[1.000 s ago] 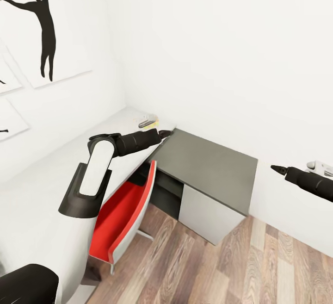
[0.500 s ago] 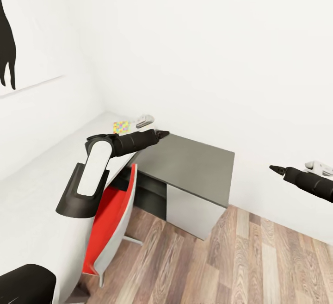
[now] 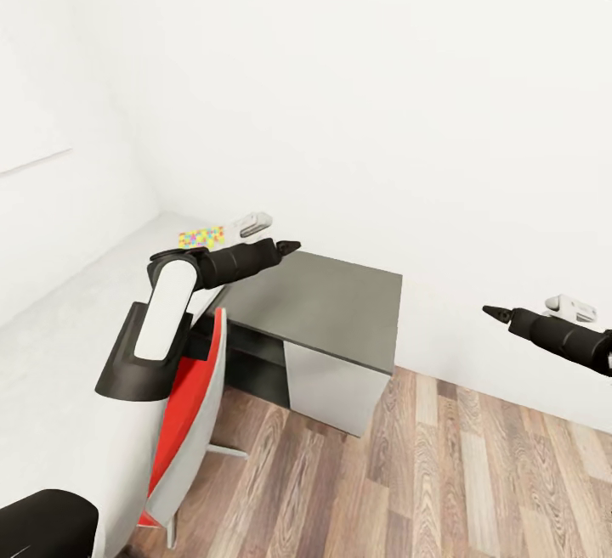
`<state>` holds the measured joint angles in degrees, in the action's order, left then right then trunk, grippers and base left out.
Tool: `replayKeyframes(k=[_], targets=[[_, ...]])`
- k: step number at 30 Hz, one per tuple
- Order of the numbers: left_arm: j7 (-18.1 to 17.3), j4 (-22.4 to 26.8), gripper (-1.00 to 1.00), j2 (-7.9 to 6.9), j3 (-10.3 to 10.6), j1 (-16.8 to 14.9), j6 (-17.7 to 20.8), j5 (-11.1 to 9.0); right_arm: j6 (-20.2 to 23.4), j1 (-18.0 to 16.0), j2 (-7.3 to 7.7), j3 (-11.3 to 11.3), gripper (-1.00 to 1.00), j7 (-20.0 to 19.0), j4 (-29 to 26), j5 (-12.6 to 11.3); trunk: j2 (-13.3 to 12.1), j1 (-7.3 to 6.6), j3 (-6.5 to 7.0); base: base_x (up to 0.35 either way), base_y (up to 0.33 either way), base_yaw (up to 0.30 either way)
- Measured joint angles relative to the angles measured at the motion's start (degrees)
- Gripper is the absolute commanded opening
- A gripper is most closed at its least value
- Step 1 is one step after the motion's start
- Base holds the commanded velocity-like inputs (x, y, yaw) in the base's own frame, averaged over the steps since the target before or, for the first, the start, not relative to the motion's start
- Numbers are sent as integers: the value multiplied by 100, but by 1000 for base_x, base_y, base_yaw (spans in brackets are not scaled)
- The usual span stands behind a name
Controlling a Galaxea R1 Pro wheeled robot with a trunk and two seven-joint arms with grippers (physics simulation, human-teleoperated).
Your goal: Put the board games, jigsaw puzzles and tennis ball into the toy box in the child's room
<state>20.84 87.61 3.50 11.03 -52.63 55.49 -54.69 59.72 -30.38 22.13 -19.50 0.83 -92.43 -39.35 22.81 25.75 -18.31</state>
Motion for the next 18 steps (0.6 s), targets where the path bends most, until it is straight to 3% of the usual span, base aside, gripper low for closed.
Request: replayKeyframes(k=[10, 18], targets=[[-2, -2, 100, -73, -300, 69, 0, -2, 0, 1, -291, 339, 100, 3, 1, 15, 0, 0, 58, 0, 0, -32], [-6, -2, 100, -96, -365, 89, 1, 10, 1, 2, -368, 470, 100, 4, 1, 19, 0, 0, 127, 0, 0, -6]])
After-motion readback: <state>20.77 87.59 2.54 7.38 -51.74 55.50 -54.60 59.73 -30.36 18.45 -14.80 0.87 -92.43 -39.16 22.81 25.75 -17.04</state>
